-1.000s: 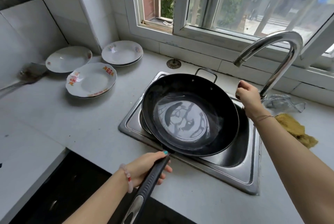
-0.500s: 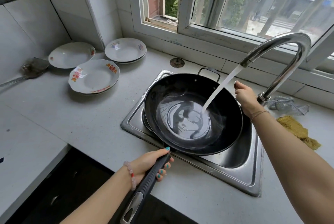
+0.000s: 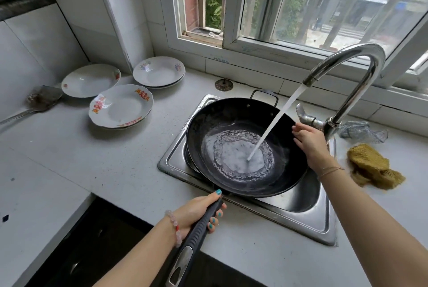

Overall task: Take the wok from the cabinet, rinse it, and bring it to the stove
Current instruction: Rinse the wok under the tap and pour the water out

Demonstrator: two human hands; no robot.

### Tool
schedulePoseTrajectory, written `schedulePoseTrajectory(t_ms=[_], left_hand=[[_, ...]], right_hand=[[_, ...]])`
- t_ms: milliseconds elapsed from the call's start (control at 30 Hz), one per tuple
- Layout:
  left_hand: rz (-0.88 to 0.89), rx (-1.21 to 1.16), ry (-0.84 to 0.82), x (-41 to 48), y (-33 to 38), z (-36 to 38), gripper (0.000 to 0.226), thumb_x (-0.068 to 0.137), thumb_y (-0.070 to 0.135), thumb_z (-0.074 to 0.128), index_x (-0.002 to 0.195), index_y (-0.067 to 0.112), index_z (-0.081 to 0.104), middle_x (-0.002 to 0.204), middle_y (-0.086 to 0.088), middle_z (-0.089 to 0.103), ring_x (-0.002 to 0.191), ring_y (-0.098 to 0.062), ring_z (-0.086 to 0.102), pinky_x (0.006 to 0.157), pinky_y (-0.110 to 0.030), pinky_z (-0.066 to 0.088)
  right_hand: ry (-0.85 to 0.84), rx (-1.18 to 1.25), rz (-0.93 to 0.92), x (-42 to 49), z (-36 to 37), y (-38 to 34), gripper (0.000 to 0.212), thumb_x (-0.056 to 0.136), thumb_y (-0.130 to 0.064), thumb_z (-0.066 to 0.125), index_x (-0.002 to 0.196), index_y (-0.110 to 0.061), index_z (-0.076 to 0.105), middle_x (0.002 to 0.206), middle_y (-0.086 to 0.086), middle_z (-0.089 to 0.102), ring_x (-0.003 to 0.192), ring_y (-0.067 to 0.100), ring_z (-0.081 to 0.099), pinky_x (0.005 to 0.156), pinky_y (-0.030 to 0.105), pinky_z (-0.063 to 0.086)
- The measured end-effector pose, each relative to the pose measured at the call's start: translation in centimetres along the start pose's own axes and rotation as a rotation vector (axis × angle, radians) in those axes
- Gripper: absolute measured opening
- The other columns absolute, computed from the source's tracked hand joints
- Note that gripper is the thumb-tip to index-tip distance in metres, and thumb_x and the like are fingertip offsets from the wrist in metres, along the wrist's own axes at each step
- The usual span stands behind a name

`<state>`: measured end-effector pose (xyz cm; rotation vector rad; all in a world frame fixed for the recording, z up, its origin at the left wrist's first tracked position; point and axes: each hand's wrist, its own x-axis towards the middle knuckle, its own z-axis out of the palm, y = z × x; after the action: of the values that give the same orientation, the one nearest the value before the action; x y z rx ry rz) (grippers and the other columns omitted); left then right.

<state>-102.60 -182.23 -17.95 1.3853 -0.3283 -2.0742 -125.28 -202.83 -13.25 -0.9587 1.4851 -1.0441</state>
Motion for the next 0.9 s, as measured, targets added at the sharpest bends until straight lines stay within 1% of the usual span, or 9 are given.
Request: schedulePoseTrajectory(t_ms=[133,300,433,567,633,700,767,800,900], left_hand=[[0.007,-0.005,0.0,-0.1,-0.1,0.2,0.033,0.093,0.04,0.047,0.088,0.008,0.052,0.051,0.002,0.053,0.035,-0.006,0.044,0.033,-0.016,0.039],[0.011,-0.014,-0.035,-1.1,-0.7,-0.3,0.03,0.095,0.035,0.046,0.085,0.008,0.051,0.048,0.002,0.052,0.033,-0.007,0.043,0.033,-0.016,0.038],[0.029,0.0,-0.059,-2.6,-1.5,-0.7,0.028,0.095,0.03,0.047,0.082,0.006,0.052,0.047,0.001,0.051,0.033,-0.008,0.043,0.033,-0.016,0.039],[0.031,0.038,-0.102,-4.0,-2.1,-1.1,0.029,0.095,0.03,0.048,0.078,0.006,0.053,0.048,-0.001,0.051,0.036,-0.01,0.047,0.037,-0.018,0.042],[0.025,0.067,-0.126,-4.7,-2.4,-1.5,0.031,0.094,0.031,0.049,0.074,0.008,0.055,0.05,-0.001,0.053,0.039,-0.011,0.049,0.04,-0.02,0.044],[0.002,0.081,-0.17,-5.3,-2.7,-1.9,0.034,0.093,0.033,0.05,0.07,0.01,0.056,0.052,-0.002,0.054,0.042,-0.012,0.051,0.043,-0.021,0.045],[-0.023,0.084,-0.206,-6.0,-2.9,-2.1,0.033,0.092,0.033,0.053,0.067,0.011,0.057,0.054,-0.002,0.054,0.044,-0.013,0.052,0.045,-0.023,0.046],[-0.03,0.088,-0.215,-6.3,-3.0,-2.2,0.031,0.091,0.031,0.055,0.067,0.011,0.057,0.055,-0.002,0.054,0.044,-0.013,0.051,0.046,-0.023,0.047],[-0.042,0.094,-0.219,-7.1,-3.3,-2.5,0.021,0.09,0.019,0.057,0.071,0.01,0.053,0.055,-0.001,0.052,0.044,-0.01,0.049,0.044,-0.022,0.045]], right_hand=[[0.04,0.119,0.018,-5.1,-0.4,0.2,0.042,0.091,0.01,0.028,0.126,0.006,0.051,0.124,0.023,0.057,0.116,0.033,0.056,0.097,0.034,0.045],[0.064,0.213,0.04,-13.4,0.3,1.9,0.036,0.089,0.009,0.03,0.107,-0.001,0.06,0.086,0.013,0.065,0.079,0.022,0.065,0.066,0.02,0.057],[-0.005,0.16,0.161,-18.6,3.4,5.3,0.029,0.087,0.004,0.041,0.091,-0.008,0.067,0.068,0.003,0.07,0.064,0.014,0.068,0.059,0.02,0.054],[-0.045,0.209,0.329,-20.9,7.0,8.2,0.018,0.094,-0.007,0.044,0.096,-0.006,0.061,0.092,0.012,0.066,0.084,0.023,0.065,0.072,0.027,0.053],[-0.098,0.267,0.403,-21.6,8.3,8.6,0.016,0.093,-0.01,0.047,0.089,-0.005,0.062,0.091,0.012,0.066,0.086,0.024,0.063,0.076,0.029,0.051],[-0.182,0.361,0.434,-22.1,9.2,8.6,0.022,0.093,-0.009,0.046,0.078,-0.005,0.062,0.073,0.008,0.069,0.071,0.019,0.064,0.069,0.027,0.052],[-0.233,0.407,0.455,-22.3,9.9,8.3,0.025,0.094,-0.009,0.043,0.073,-0.007,0.057,0.054,0.003,0.063,0.051,0.011,0.059,0.051,0.021,0.051],[-0.234,0.402,0.467,-22.3,10.2,8.2,0.023,0.095,-0.009,0.043,0.076,-0.006,0.056,0.056,0.005,0.063,0.051,0.012,0.059,0.048,0.02,0.05],[-0.218,0.371,0.513,-21.6,11.0,8.3,0.017,0.096,-0.009,0.043,0.096,0.002,0.056,0.081,0.016,0.067,0.077,0.02,0.063,0.059,0.025,0.053]])
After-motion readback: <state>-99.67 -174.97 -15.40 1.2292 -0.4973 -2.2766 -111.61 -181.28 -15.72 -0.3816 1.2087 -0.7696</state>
